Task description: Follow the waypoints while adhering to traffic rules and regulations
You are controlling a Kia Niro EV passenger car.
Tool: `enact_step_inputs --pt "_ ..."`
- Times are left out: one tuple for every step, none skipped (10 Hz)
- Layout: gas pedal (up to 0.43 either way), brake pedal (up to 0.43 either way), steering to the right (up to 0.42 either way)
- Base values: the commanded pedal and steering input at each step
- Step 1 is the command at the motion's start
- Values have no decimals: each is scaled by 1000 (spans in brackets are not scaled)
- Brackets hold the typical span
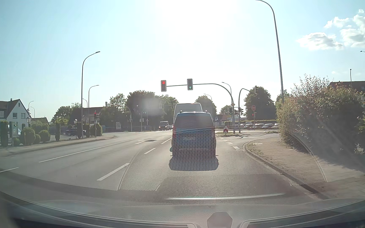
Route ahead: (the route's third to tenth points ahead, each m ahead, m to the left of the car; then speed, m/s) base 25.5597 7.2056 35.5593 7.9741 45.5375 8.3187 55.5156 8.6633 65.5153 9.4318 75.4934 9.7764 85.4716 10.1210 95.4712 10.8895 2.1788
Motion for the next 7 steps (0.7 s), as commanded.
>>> enact_step_inputs --pt "0 85 -1" --pt "0 104 -1" --pt "0 128 -1" --pt "0 140 -1" --pt "0 146 -1" --pt "0 152 -1" --pt "0 159 -1"
